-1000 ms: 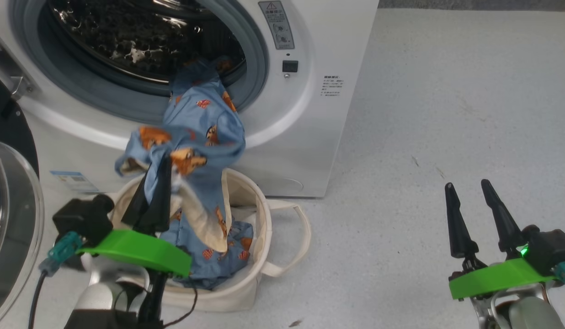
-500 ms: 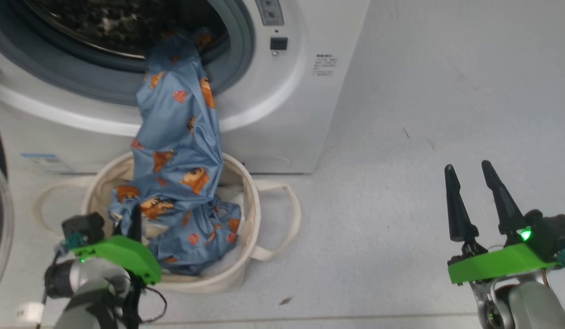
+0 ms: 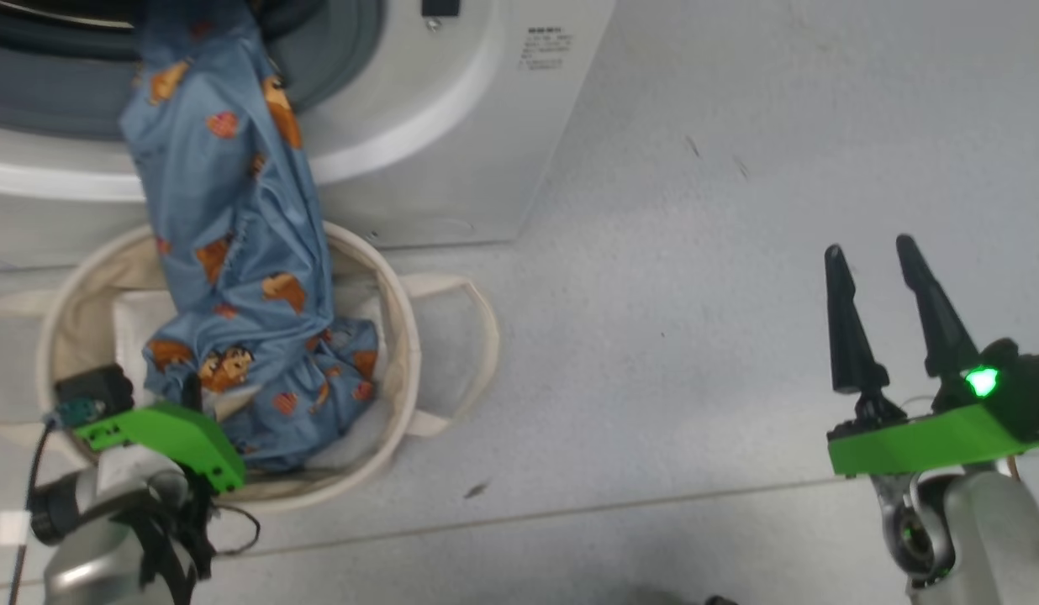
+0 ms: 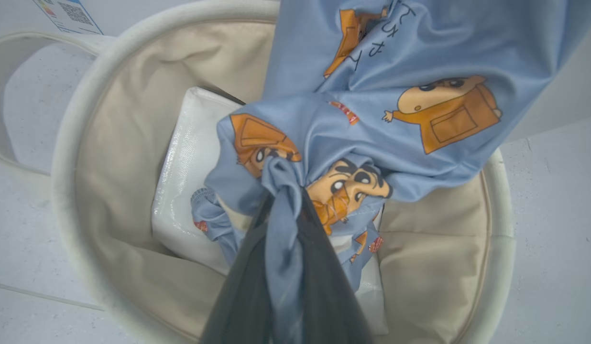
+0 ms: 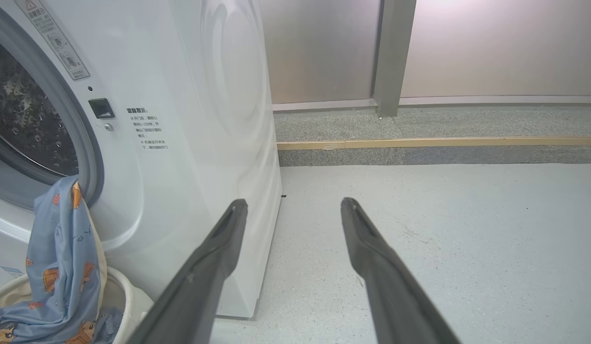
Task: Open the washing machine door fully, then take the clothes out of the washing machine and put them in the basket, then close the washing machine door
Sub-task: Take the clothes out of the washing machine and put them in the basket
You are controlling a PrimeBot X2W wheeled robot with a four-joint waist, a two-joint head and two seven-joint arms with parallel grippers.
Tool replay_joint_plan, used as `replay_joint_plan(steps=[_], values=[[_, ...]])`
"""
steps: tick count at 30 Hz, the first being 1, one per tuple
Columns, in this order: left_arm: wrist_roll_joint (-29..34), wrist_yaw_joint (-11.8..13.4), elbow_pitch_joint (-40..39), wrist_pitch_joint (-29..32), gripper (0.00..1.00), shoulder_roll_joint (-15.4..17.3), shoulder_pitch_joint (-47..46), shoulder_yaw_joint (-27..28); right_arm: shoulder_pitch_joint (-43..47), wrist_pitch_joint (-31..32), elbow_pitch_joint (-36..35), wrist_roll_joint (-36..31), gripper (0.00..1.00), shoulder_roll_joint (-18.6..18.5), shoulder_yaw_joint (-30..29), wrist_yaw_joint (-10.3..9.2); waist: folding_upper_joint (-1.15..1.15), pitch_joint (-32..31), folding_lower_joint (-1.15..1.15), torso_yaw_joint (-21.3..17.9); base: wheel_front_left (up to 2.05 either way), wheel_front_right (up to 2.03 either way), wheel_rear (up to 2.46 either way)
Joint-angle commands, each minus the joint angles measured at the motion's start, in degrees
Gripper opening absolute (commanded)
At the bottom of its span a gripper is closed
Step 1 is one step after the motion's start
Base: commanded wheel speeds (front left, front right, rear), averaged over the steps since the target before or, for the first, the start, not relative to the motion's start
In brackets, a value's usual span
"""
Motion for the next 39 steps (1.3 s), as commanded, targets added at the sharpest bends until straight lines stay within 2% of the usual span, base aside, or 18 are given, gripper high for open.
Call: replay_joint_plan(steps=[1, 8, 13, 14, 16, 17, 18, 27, 30, 34, 39], values=[[-0.5, 0.5, -0.2, 0.1, 0.00, 2.5, -1.1, 1.8, -1.3, -0.7, -2.3, 0.3, 1.00, -1.3, 0.6, 0.03, 0.00, 3.0, 0.00, -1.8, 0.00, 0.00, 0.00], [-0.8, 1.8, 0.8, 1.1, 0.00, 3.0, -4.8, 1.6, -2.8, -0.7, -3.9, 0.6, 1.00, -1.1, -1.0, 0.03, 0.00, 7.6, 0.00, -2.6, 0.00, 0.00, 0.00], [-0.4, 2.7, 1.1, 1.6, 0.00, 3.2, -5.9, 0.8, -3.3, -0.7, -4.4, 0.7, 1.00, -0.8, -1.8, 0.03, 0.00, 8.7, 0.00, -2.7, 0.00, 0.00, 0.00], [-0.5, 2.7, 1.1, 1.5, 0.08, 3.1, -6.0, 0.8, -3.4, -0.7, -4.4, 0.7, 1.00, -0.7, -1.8, 0.03, 0.00, 8.6, 0.00, -2.7, 0.00, 0.00, 0.00], [-0.6, 2.6, 1.2, 1.1, 0.73, 3.0, -5.9, 0.7, -3.4, -0.7, -4.3, 0.7, 1.00, -0.7, -2.0, 0.03, 0.00, 8.3, 0.00, -2.7, 0.00, 0.00, 0.00], [-0.5, 2.5, 1.2, 0.9, 0.91, 3.0, -5.8, 0.6, -3.4, -0.7, -4.2, 0.7, 1.00, -0.6, -2.0, 0.03, 0.00, 8.0, 0.00, -2.6, 0.00, 0.00, 0.00], [-0.6, 2.4, 1.2, 0.8, 1.00, 2.8, -5.6, 0.5, -3.4, -0.7, -4.1, 0.7, 1.00, -0.6, -2.0, 0.03, 0.00, 7.7, 0.00, -2.5, 0.00, 0.00, 0.00], [2.6, 3.2, 1.2, -2.8, 1.00, 2.7, -5.0, -3.1, -3.3, -0.7, -3.0, 0.7, 1.00, -0.3, -0.8, 0.03, 0.00, 2.1, 0.00, -0.5, 0.00, 0.00, 0.00], [2.7, 1.8, -0.5, -4.4, 1.00, 2.4, -5.6, -3.3, -2.8, -0.7, -2.3, 0.6, 1.00, -0.2, -0.6, 0.03, 0.00, -0.4, 0.00, 0.7, 0.00, 0.00, 0.00], [3.6, 0.7, -4.7, -4.8, 1.00, 2.4, -6.0, -3.5, -2.0, -0.7, -1.6, 0.5, 1.00, -0.2, -0.2, 0.03, 0.00, -3.0, 0.00, 2.1, 0.00, 0.00, 0.00], [6.0, 0.3, -17.2, -4.9, 1.00, 3.2, -2.7, -1.6, -0.6, -0.7, -0.4, 0.3, 1.00, 0.2, 0.7, 0.03, 0.00, -7.8, 0.00, 3.8, 0.00, 0.00, 0.00]])
